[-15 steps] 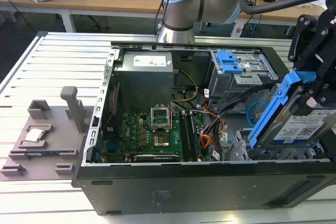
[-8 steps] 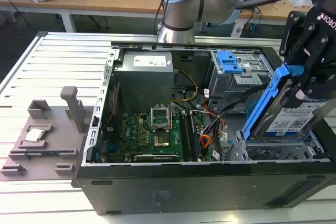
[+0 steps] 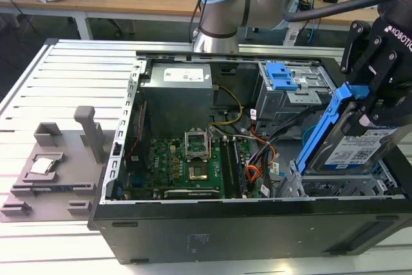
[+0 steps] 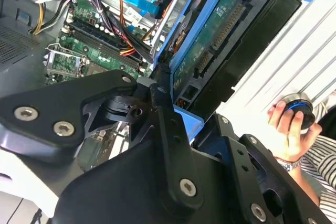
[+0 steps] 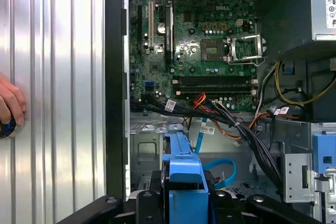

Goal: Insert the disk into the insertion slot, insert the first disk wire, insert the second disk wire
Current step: 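Insert the disk into the insertion slot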

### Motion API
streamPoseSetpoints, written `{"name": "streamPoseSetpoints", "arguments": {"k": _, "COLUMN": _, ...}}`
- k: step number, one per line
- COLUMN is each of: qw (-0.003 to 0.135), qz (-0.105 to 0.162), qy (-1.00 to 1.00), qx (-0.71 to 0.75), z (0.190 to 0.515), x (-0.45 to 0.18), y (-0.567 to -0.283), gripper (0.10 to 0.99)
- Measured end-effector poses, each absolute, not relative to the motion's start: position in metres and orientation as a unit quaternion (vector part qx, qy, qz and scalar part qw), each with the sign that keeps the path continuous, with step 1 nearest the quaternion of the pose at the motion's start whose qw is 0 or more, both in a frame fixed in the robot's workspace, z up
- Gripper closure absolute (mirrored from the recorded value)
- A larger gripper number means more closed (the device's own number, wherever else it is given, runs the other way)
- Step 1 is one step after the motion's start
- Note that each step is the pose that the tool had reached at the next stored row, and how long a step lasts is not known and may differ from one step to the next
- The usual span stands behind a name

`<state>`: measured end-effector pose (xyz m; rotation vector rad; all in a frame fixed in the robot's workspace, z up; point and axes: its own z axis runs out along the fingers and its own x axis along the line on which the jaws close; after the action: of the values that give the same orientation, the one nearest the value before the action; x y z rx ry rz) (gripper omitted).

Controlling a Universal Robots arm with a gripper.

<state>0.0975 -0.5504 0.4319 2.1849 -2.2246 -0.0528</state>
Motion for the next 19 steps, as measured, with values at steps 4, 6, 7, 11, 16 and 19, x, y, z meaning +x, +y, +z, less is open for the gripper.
{"name": "streamPoseSetpoints", "arguments": {"k": 4, "qw": 0.012, "qz": -0.017, "qy": -0.713, "qx": 0.701, "z": 0.425, "x": 0.098, "y": -0.550, "gripper": 0.722}}
{"name": "streamPoseSetpoints", "arguments": {"k": 6, "qw": 0.012, "qz": -0.017, "qy": -0.713, "qx": 0.701, "z": 0.422, "x": 0.098, "y": -0.550, "gripper": 0.722}}
{"name": "streamPoseSetpoints", "arguments": {"k": 7, "qw": 0.012, "qz": -0.018, "qy": -0.713, "qx": 0.701, "z": 0.419, "x": 0.098, "y": -0.550, "gripper": 0.722}}
{"name": "streamPoseSetpoints", "arguments": {"k": 11, "qw": 0.012, "qz": -0.018, "qy": -0.713, "qx": 0.701, "z": 0.413, "x": 0.098, "y": -0.550, "gripper": 0.722}}
{"name": "streamPoseSetpoints", "arguments": {"k": 16, "qw": 0.013, "qz": -0.018, "qy": -0.713, "qx": 0.701, "z": 0.405, "x": 0.098, "y": -0.550, "gripper": 0.722}}
{"name": "streamPoseSetpoints", "arguments": {"k": 19, "qw": 0.013, "qz": -0.018, "qy": -0.713, "qx": 0.701, "z": 0.400, "x": 0.098, "y": -0.550, "gripper": 0.722}}
